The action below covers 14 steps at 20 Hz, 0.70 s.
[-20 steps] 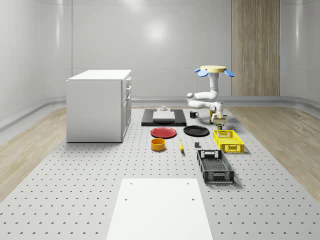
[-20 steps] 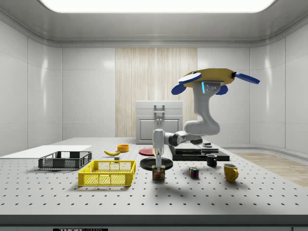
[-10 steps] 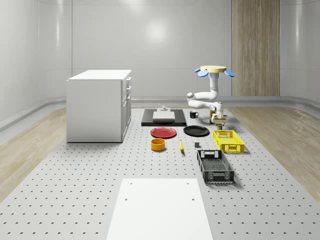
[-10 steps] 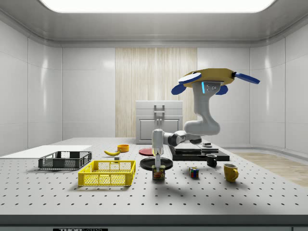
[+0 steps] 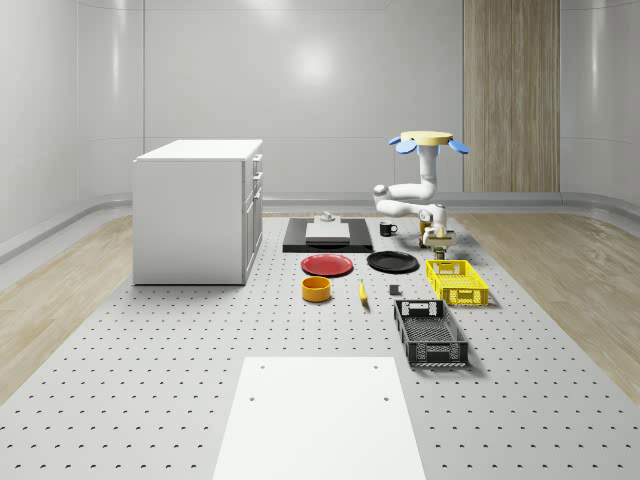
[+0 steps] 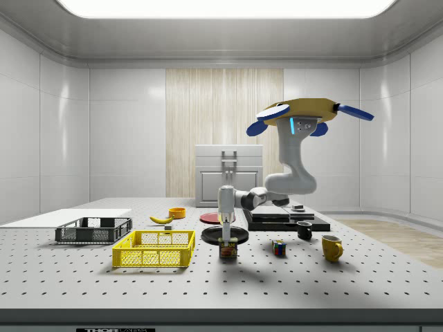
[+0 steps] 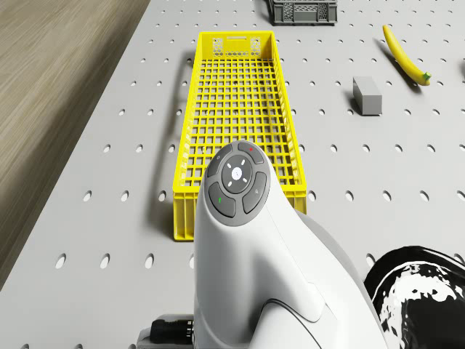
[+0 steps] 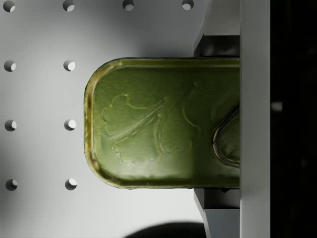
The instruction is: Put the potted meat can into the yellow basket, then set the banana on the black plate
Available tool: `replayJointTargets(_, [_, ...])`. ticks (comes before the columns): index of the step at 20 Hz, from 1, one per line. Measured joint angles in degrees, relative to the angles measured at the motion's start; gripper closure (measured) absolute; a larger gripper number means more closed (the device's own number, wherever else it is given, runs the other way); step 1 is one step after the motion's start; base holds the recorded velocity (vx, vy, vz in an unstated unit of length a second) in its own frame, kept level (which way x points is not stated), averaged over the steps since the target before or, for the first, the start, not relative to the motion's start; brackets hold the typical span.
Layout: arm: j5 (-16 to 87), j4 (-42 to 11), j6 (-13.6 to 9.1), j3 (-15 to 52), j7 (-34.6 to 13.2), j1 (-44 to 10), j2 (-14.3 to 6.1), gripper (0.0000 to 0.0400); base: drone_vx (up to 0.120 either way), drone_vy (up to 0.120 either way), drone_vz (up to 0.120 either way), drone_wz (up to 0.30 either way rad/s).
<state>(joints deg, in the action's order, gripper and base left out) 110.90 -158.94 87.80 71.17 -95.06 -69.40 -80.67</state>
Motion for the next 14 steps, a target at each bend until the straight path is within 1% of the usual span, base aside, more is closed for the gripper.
replayJointTargets(3, [-0.1,0.0,0.2,0.1,0.2,-0.1,-0.3,0.0109,0.000,0.000,0.000,0.000])
replayJointTargets(7, [-1.9,-0.4,-0.4,1.9,0.2,-0.1,-0.5,0.0109,0.000,0.000,0.000,0.000])
replayJointTargets(8, [-2.5,-0.6,-0.6,2.6,0.1,-0.1,-0.6,0.0109,0.000,0.000,0.080,0.000])
replayJointTargets(14, [-6.0,-1.3,-1.4,6.1,-0.6,-0.3,-1.1,0.0109,0.000,0.000,0.120,0.000])
